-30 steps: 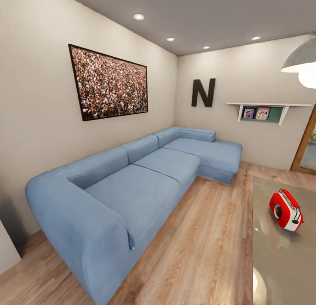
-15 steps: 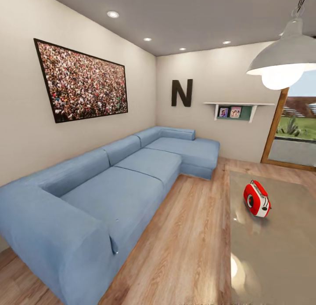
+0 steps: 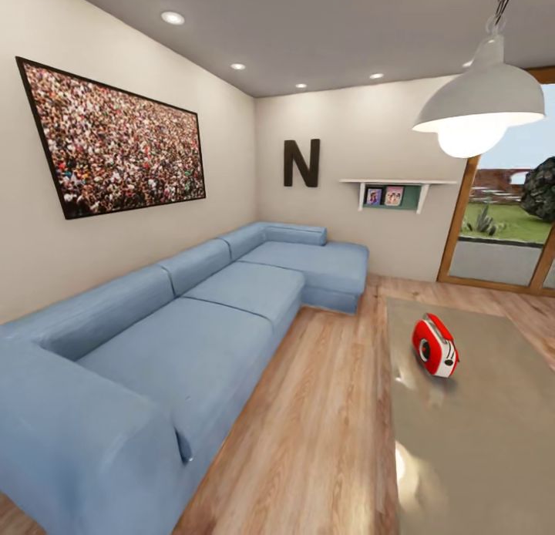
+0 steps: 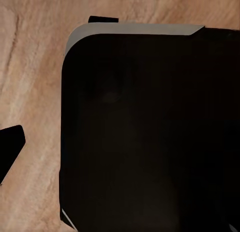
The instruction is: Turn on the radio receiver that's on the table in the living room.
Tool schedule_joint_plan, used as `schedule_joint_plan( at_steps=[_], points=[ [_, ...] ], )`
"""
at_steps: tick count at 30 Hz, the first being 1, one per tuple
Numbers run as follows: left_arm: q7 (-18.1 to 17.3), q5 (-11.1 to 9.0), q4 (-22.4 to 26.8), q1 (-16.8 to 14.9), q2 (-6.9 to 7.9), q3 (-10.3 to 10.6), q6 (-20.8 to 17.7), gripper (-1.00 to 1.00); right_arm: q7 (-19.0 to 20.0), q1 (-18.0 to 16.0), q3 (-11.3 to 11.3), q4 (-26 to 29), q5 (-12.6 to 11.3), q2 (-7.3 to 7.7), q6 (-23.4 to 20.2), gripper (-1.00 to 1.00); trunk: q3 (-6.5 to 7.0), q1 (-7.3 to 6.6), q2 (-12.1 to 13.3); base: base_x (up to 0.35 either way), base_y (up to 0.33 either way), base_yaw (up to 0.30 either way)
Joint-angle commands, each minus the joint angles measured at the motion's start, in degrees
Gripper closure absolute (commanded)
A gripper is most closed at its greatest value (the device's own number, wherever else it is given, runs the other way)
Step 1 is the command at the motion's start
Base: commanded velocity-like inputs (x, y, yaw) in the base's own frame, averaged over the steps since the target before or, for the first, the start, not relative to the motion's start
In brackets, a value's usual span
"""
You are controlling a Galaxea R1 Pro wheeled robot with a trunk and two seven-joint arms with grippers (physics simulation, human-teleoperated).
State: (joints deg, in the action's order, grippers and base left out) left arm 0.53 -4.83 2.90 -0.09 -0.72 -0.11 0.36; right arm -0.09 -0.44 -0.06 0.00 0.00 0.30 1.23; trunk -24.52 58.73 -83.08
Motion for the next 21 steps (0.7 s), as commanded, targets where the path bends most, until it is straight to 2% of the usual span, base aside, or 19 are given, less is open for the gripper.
schedule_joint_plan(
  at_steps=[1, 9, 21],
  points=[
    [0.0, 0.0, 0.0, 0.0, 0.00, 0.0, 0.0, -1.00, 0.0, 0.0, 0.1, 0.0, 0.0, 0.00, 0.0, -1.00, 0.00, 0.00, 0.0, 0.299, 0.114, -0.008],
    [0.0, 0.0, 0.0, 0.0, 0.01, 0.0, 0.0, -1.00, 0.0, 0.0, 0.2, 0.0, 0.1, -0.02, 0.0, -1.00, 0.00, 0.00, 0.0, 0.315, 0.091, -0.002],
    [0.1, 0.0, 0.0, 0.0, -0.06, 0.0, 0.1, -1.00, 0.0, 0.0, 0.0, 0.0, 0.1, -0.04, 0.0, -1.00, 0.00, 0.00, 0.0, 0.315, 0.011, -0.016]
  ],
)
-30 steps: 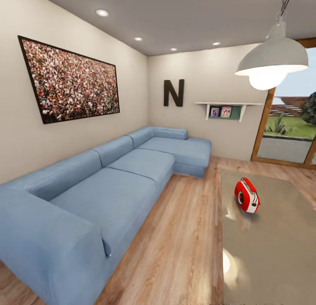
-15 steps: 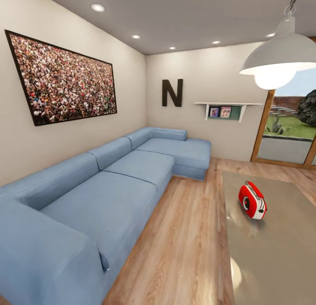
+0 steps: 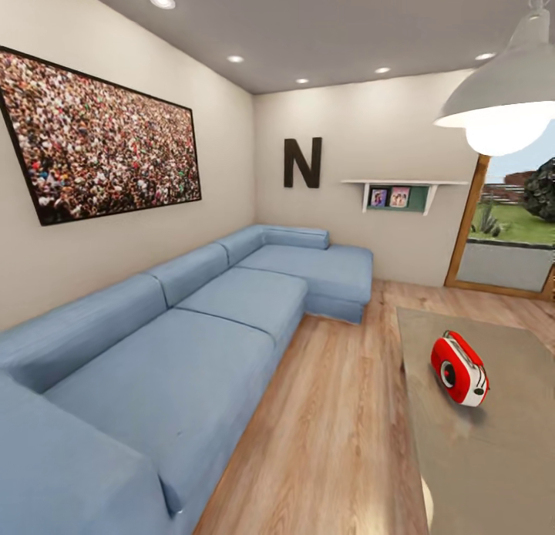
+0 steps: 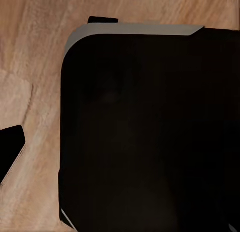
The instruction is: Turn on the radio receiver that's on the table in the living room.
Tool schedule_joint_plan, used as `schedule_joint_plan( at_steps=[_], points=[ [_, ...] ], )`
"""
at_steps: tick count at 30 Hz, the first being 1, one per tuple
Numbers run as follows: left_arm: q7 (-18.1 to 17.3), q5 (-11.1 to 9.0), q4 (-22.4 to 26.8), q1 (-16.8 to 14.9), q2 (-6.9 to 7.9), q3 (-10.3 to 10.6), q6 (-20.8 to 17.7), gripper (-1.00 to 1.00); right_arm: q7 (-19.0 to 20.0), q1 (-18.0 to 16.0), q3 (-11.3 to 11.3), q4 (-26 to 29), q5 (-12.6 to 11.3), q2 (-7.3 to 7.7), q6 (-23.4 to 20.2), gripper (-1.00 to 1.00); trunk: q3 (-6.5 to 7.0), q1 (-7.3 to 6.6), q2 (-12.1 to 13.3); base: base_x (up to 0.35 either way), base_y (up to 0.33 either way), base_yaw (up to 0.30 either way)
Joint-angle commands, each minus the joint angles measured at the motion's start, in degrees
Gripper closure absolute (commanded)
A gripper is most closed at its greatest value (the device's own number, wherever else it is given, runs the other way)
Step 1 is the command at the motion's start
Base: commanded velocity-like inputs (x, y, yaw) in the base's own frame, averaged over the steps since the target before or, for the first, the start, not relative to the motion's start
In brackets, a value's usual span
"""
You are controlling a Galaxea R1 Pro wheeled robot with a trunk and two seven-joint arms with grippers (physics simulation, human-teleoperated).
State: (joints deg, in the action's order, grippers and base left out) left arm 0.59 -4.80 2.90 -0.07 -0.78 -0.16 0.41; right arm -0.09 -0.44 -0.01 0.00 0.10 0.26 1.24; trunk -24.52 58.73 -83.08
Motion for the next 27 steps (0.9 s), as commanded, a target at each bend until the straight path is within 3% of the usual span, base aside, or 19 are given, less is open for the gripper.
schedule_joint_plan(
  at_steps=[1, 27],
  points=[
    [0.0, 0.0, 0.0, 0.0, 0.00, 0.0, 0.0, -1.00, 0.0, 0.0, 0.0, 0.0, 0.0, 0.00, 0.0, -1.00, 0.00, 0.00, 0.0, 0.169, 0.001, -0.183],
    [-0.1, 0.1, 0.0, 0.0, -0.01, 0.1, 0.0, -1.00, 0.0, 0.0, 0.0, 0.0, 0.0, 0.00, 0.0, -1.00, 0.00, 0.00, 0.0, 0.013, 0.000, -0.277]
  ],
)
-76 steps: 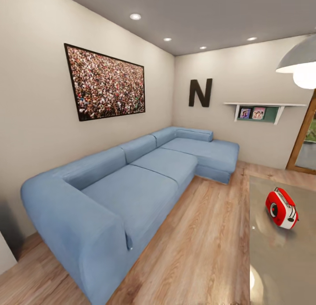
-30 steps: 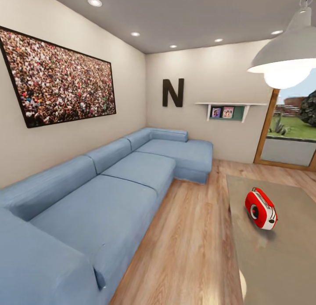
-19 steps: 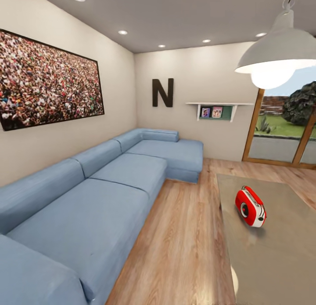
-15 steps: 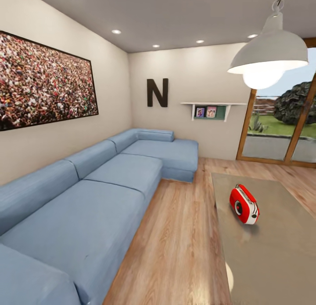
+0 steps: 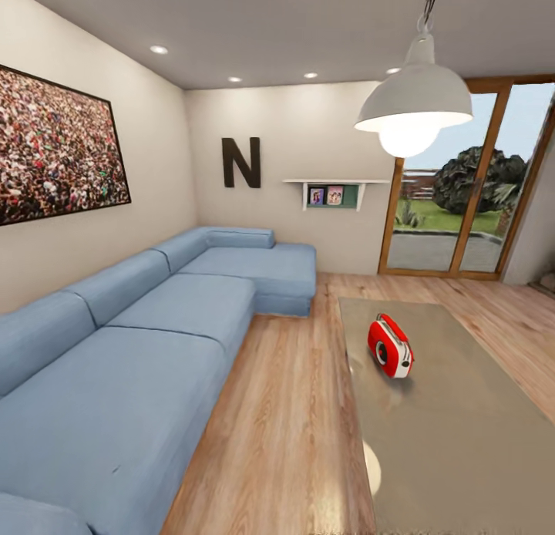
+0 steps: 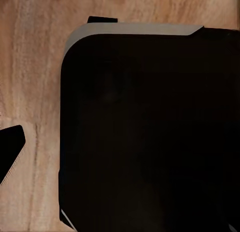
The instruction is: Turn on the radio receiver that's on the table in the living room.
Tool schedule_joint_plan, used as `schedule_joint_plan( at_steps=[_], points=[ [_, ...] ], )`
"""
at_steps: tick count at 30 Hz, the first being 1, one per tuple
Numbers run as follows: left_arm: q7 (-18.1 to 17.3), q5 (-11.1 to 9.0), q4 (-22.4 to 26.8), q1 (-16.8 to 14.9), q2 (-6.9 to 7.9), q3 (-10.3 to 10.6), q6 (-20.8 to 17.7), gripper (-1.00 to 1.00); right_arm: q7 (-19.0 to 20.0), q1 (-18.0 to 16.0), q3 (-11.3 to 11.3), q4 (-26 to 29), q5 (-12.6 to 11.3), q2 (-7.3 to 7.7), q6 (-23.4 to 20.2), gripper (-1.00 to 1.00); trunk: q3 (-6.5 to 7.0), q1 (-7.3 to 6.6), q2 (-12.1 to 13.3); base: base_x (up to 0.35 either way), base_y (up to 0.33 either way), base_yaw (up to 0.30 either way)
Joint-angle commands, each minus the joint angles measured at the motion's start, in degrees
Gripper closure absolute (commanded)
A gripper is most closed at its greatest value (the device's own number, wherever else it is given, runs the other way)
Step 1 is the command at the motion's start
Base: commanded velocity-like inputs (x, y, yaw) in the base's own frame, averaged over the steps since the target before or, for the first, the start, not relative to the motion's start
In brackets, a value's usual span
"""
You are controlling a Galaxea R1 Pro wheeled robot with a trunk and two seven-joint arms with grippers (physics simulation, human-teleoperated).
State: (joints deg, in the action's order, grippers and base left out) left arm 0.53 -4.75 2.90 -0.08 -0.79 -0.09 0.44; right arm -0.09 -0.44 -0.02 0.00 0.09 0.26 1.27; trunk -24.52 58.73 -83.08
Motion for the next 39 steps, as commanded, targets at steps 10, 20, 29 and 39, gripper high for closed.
schedule_joint_plan(
  at_steps=[10, 20, 29, 39],
  points=[
    [0.0, 0.0, 0.0, 0.0, 0.06, 0.0, -0.1, -1.00, 0.0, 0.0, 0.0, 0.0, -0.1, 0.00, 0.0, -1.00, 0.00, 0.00, 0.0, 0.204, 0.100, -0.102],
    [0.0, 0.0, 0.0, 0.0, 0.02, 0.0, -0.2, -1.00, 0.0, 0.0, 0.1, 0.0, 0.0, 0.00, 0.0, -1.00, 0.00, 0.00, 0.0, 0.303, 0.160, -0.001],
    [0.0, 0.0, 0.0, 0.0, 0.00, 0.0, 0.0, -1.00, 0.0, 0.0, -0.1, 0.0, -0.1, 0.00, 0.0, -1.00, 0.00, 0.00, 0.0, 0.240, 0.056, -0.100],
    [0.0, 0.0, 0.0, 0.0, 0.00, 0.0, 0.0, -1.00, 0.0, 0.0, -0.1, 0.0, -0.1, 0.00, 0.0, -1.00, 0.00, 0.00, 0.0, 0.019, 0.002, -0.273]
  ],
)
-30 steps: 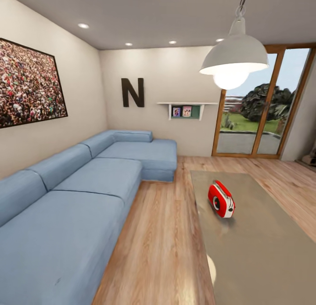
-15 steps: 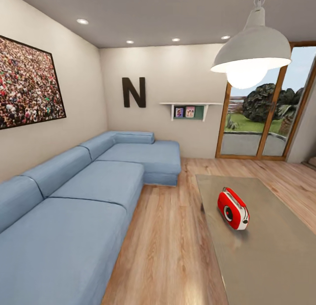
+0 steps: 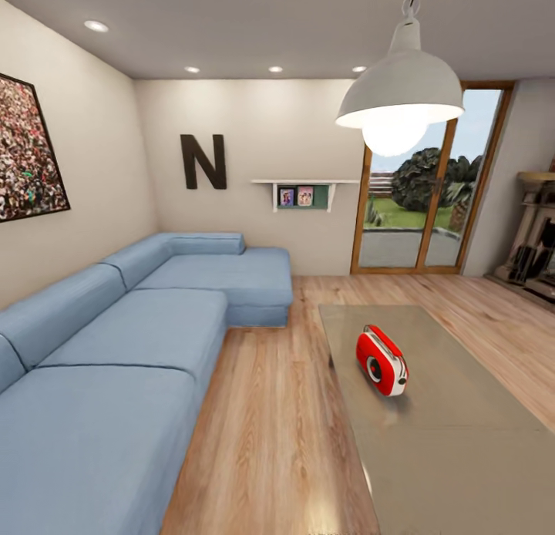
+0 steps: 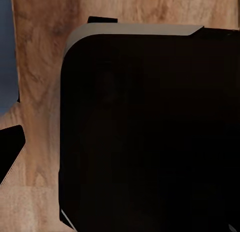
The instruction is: Turn on the radio receiver that's on the table in the living room.
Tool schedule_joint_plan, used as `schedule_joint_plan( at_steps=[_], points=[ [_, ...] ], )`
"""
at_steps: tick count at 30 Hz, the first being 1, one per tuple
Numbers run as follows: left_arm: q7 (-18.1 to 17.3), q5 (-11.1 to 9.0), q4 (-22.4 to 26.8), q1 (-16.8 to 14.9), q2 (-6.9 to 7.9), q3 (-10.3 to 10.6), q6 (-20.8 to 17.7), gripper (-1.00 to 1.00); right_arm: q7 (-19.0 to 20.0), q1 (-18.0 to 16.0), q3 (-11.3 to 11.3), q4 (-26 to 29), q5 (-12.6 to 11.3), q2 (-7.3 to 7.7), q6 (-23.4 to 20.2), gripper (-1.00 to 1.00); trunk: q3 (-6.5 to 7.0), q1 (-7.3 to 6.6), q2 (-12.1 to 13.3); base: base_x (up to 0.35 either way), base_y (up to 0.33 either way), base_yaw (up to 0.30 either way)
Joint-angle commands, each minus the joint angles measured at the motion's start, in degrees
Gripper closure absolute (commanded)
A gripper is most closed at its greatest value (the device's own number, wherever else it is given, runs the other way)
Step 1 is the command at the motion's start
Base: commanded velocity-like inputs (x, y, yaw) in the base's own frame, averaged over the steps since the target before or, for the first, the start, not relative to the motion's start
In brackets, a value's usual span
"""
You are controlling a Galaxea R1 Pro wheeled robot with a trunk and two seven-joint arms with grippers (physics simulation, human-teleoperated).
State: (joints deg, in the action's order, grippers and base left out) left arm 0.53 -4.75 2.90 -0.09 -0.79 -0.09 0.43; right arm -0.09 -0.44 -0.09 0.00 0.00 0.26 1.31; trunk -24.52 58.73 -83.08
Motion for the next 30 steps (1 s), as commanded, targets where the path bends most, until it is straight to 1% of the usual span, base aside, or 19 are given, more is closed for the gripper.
schedule_joint_plan(
  at_steps=[1, 8, 10, 16, 24, 30],
  points=[
    [0.0, 0.0, 0.0, 0.0, 0.00, 0.0, 0.0, -1.00, 0.0, 0.0, 0.0, 0.0, 0.0, 0.00, 0.0, -1.00, 0.00, 0.00, 0.0, 0.001, 0.000, -0.283],
    [0.0, 0.0, 0.0, 0.0, 0.00, 0.0, 0.0, -1.00, 0.0, 0.0, 0.0, 0.0, 0.0, 0.00, 0.0, -1.00, 0.00, 0.00, 0.0, 0.000, 0.000, -0.281],
    [0.0, 0.0, 0.0, 0.0, 0.00, 0.0, 0.0, -1.00, 0.0, 0.0, 0.0, 0.0, 0.0, 0.01, 0.0, -1.00, 0.00, 0.00, 0.0, 0.000, 0.000, -0.152],
    [0.0, 0.0, 0.0, 0.0, 0.06, 0.0, -0.1, -1.00, 0.0, 0.0, 0.0, 0.0, 0.0, 0.00, -0.1, -1.00, 0.00, 0.00, 0.0, 0.077, 0.038, -0.037],
    [0.0, -0.1, 0.0, 0.0, 0.18, -0.1, 0.0, -1.00, 0.0, 0.0, 0.0, 0.0, 0.0, 0.02, -0.1, -1.00, 0.00, 0.00, 0.0, 0.233, 0.143, -0.002],
    [0.0, -0.1, 0.0, 0.0, 0.24, -0.1, 0.1, -1.00, 0.0, 0.0, 0.1, 0.0, 0.0, 0.00, -0.1, -1.00, 0.00, 0.00, 0.0, 0.018, 0.013, 0.000]
  ],
)
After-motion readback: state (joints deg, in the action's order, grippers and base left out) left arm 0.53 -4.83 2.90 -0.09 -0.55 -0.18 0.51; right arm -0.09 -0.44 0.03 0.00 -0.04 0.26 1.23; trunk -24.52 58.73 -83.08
